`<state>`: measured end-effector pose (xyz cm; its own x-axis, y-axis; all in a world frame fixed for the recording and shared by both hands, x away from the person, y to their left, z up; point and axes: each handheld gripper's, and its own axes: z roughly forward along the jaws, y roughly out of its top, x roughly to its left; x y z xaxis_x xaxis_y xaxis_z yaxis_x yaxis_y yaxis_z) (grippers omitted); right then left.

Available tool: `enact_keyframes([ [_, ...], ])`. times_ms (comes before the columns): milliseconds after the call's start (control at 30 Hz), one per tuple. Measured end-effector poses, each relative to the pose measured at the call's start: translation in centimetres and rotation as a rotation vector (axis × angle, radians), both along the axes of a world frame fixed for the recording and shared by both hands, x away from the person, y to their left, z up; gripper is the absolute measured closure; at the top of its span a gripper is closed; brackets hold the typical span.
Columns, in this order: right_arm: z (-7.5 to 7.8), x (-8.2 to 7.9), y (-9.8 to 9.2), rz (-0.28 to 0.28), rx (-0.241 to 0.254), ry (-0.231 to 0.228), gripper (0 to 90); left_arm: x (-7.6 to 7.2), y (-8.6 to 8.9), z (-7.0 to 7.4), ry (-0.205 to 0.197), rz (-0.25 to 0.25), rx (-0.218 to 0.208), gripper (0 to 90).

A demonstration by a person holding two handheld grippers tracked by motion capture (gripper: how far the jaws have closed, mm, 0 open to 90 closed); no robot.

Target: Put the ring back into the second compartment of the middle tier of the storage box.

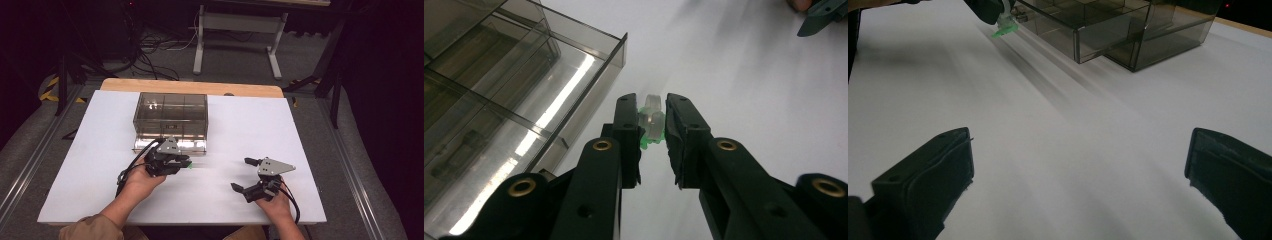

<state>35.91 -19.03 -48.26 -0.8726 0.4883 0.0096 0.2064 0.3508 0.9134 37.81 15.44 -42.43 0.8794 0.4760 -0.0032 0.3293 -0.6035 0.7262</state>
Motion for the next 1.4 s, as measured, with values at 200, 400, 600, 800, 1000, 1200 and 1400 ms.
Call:
enact_keyframes([
  [200,0.0,0.0,0.0,-0.001,-0.001,0.001,0.0,0.1,0.4,0.3,-0.011,0.009,-0.001,76.9],
  [400,0.0,0.0,0.0,-0.002,-0.002,0.001,0.0,0.2,0.8,0.6,-0.015,0.019,-0.006,76.9],
  [600,0.0,0.0,0.0,-0.003,-0.001,0.001,0.0,0.4,1.3,1.1,-0.029,0.036,0.002,76.9],
  [800,0.0,0.0,0.0,-0.004,-0.004,0.002,0.0,0.6,2.0,1.6,-0.033,0.051,-0.009,76.9],
  [1000,0.0,0.0,0.1,-0.004,-0.005,0.002,0.0,0.8,2.6,2.0,-0.043,0.072,-0.015,76.9],
  [1200,0.0,0.0,0.1,-0.003,-0.005,0.001,0.0,1.1,3.1,2.3,-0.053,0.098,-0.024,76.8],
  [1400,0.0,0.0,0.1,-0.002,-0.006,0.001,0.0,1.4,3.3,2.3,-0.062,0.117,-0.025,76.8],
])
